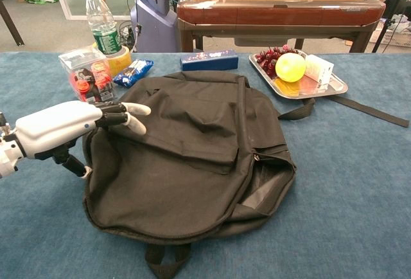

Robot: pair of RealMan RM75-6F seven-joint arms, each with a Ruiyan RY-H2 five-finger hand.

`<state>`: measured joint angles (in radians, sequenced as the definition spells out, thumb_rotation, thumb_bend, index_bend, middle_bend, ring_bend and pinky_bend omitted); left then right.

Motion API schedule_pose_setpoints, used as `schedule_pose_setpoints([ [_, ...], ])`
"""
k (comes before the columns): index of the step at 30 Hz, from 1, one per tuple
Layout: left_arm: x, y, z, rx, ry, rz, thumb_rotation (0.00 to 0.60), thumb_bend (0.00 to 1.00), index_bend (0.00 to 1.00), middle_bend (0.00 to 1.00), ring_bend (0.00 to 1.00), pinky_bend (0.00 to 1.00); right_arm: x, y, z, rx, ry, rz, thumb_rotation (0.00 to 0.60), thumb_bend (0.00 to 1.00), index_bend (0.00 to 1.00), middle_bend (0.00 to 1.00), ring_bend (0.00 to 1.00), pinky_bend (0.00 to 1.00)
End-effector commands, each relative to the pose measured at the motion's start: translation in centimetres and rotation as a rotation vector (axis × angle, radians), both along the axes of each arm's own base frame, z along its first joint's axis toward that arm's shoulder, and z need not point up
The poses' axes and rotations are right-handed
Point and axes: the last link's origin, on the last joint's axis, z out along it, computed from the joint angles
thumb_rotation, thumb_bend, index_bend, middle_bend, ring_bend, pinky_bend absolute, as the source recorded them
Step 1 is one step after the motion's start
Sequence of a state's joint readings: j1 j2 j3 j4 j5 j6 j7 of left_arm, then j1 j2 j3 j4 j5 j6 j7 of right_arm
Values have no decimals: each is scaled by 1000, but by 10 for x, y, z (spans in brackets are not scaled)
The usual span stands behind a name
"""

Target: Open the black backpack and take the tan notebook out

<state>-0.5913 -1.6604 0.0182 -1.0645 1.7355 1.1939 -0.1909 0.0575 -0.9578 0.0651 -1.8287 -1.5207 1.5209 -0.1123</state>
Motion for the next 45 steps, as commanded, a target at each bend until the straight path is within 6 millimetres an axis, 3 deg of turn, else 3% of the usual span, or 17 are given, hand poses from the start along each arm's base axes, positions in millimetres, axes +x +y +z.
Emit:
schedule_pose_setpoints([
  [1, 2, 1, -2, -12, -4, 2, 600, 253, 364, 72, 73, 125, -1, 1, 0, -1, -1, -3, 600, 305, 412, 342, 250, 307],
  [7, 4, 0, -2, -38, -5, -1, 600, 477, 452, 72, 71, 125, -5, 1, 1, -5, -6, -14, 600, 304, 412, 341, 250, 307],
  [15, 10, -3, 1, -78, -77, 62, 600, 648, 533, 72, 72, 125, -7, 0, 2, -3, -10, -11, 600, 304, 412, 341, 250, 307],
  [27, 33, 3, 11, -59, -283, 167, 600, 656, 602, 90, 75, 125, 4, -2, -10, 94, -24, 59, 600, 304, 412, 340, 249, 307],
  [45, 83, 30, 43, -2, -555, 333, 600, 649, 612, 102, 76, 125, 67, -4, -78, 569, -68, 360, 600, 305, 412, 340, 250, 307],
])
